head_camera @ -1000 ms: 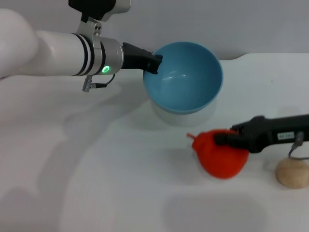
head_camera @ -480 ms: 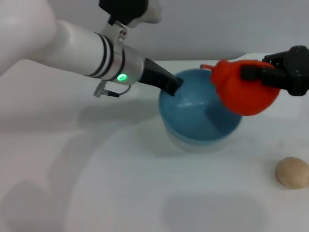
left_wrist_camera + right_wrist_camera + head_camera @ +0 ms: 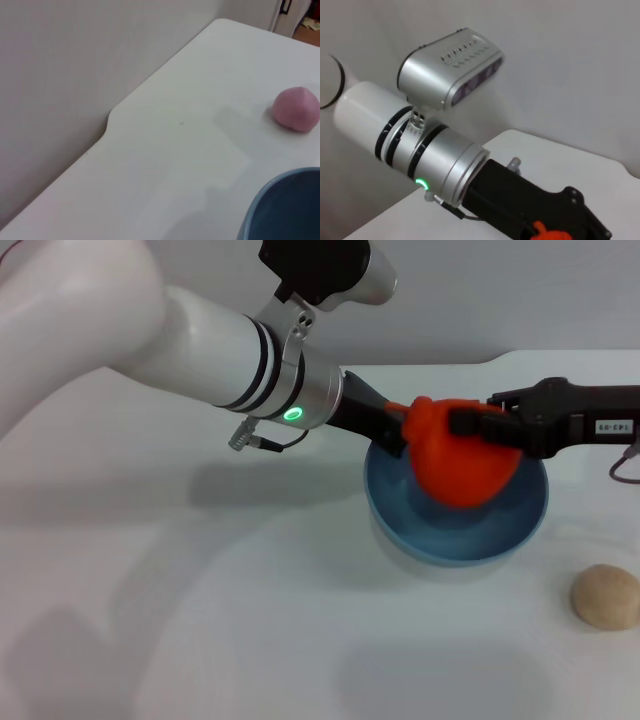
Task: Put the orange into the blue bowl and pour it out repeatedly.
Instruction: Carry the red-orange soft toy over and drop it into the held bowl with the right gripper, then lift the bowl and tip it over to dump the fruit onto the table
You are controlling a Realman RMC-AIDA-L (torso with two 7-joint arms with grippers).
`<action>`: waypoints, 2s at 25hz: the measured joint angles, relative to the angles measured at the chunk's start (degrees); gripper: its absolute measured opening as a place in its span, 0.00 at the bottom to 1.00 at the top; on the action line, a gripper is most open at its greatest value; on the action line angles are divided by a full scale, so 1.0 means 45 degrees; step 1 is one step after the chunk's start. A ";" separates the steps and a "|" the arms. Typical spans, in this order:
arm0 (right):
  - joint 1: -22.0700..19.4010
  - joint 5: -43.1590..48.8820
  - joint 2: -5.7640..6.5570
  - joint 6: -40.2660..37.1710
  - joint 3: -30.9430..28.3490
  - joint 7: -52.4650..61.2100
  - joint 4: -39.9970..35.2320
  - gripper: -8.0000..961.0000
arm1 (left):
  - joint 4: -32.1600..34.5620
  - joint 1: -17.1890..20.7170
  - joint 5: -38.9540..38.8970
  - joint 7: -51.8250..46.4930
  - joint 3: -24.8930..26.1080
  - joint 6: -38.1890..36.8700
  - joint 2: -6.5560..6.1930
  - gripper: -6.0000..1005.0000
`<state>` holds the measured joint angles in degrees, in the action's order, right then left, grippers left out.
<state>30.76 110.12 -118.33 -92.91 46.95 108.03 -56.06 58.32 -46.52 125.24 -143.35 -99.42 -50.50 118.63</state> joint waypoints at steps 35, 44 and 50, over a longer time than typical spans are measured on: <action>-0.3997 -0.5462 -0.0046 0.1033 -0.5808 -1.2258 0.6100 0.74 | 0.1806 0.0418 0.5103 0.1770 -0.3602 0.5100 0.0012 0.00; -0.4230 -0.5569 -0.0048 0.0435 -0.6143 -1.2433 0.6557 0.72 | 0.2924 0.1792 0.8869 0.2855 -0.6240 0.8002 0.0083 0.00; -0.4288 -0.5983 -0.0058 0.0040 -0.6533 -1.2478 0.6766 0.72 | 0.2976 0.2976 0.8916 0.5993 -0.6752 1.0768 0.0081 0.00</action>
<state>11.47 83.19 -118.59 -92.73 17.55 51.88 -25.62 71.71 -33.13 165.36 -116.38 -129.80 -2.05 118.99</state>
